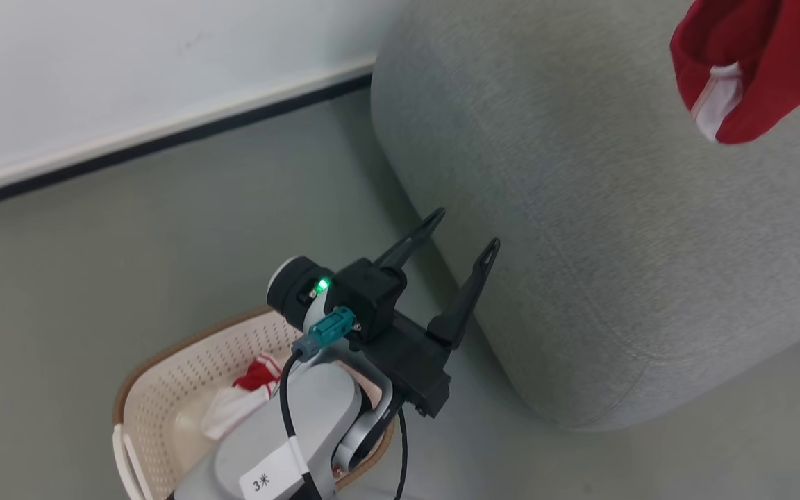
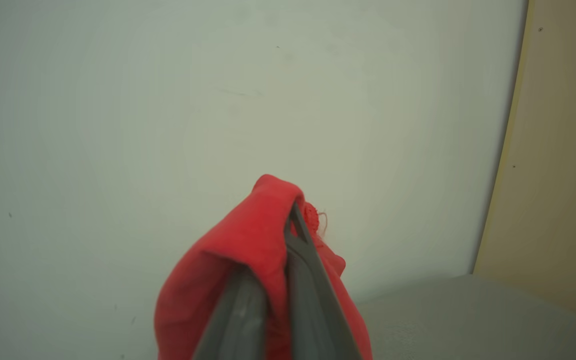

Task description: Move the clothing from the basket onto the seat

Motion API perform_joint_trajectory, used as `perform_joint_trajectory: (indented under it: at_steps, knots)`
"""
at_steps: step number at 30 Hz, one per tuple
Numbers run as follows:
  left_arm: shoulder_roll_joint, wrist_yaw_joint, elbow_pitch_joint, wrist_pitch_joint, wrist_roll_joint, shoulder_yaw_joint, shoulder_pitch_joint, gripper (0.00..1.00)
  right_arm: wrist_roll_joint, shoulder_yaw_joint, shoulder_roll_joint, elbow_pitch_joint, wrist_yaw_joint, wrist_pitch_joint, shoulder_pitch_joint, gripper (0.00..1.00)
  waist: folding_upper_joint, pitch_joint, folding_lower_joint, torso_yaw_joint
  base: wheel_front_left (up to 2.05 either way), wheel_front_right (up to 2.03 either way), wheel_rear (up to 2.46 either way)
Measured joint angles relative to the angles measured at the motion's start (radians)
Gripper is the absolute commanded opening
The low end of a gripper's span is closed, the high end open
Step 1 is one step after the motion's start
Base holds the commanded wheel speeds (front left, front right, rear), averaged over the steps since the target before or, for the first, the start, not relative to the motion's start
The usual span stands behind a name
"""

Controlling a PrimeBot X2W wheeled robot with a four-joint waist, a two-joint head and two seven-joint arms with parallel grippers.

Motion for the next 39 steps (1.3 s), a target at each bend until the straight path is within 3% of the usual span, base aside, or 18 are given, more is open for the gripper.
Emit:
perform_joint_trajectory:
  at_steps: [6,14,24,36,37,38,39]
  knots:
    - [0.017,0.015,-0.041,0.02,0.039,0.003,-0.048,1.0,0.01,-0.043,-0.056,0.071,-0.002,0.0,-0.069,0.0,0.0,0.086,-0.0001,0.044,0.0,0.0,0.0]
    - [0.052,0.028,-0.096,0.055,0.075,0.008,-0.12,1.0,0.01,-0.044,-0.061,0.156,-0.002,-0.001,-0.166,0.0,0.0,0.208,-0.0001,0.088,0.0,0.0,0.0]
    - [0.081,0.035,-0.113,0.089,0.111,0.008,-0.157,1.0,0.01,-0.044,-0.003,0.313,-0.024,-0.029,-0.221,0.0,0.0,0.344,-0.0001,0.111,0.0,0.0,0.0]
    - [0.08,0.038,-0.127,0.096,0.12,-0.001,-0.165,1.0,-0.023,-0.013,0.027,0.461,-0.051,-0.047,-0.211,0.0,0.0,0.382,-0.0003,0.118,0.0,0.0,0.0]
    - [0.079,0.038,-0.128,0.097,0.12,-0.002,-0.165,1.0,-0.023,-0.011,0.033,0.469,-0.053,-0.047,-0.21,0.14,-0.0001,0.383,-0.0003,0.119,0.0,0.0,0.0]
    - [0.079,0.038,-0.128,0.097,0.12,-0.002,-0.165,1.0,-0.023,-0.008,0.037,0.476,-0.053,-0.047,-0.21,0.22,-0.0001,0.384,-0.0003,0.12,0.0,0.0,0.0]
    - [0.079,0.038,-0.128,0.097,0.12,-0.002,-0.165,1.0,-0.024,-0.005,0.04,0.484,-0.053,-0.051,-0.21,0.4,0.0,0.384,-0.0003,0.122,0.0,0.0,0.0]
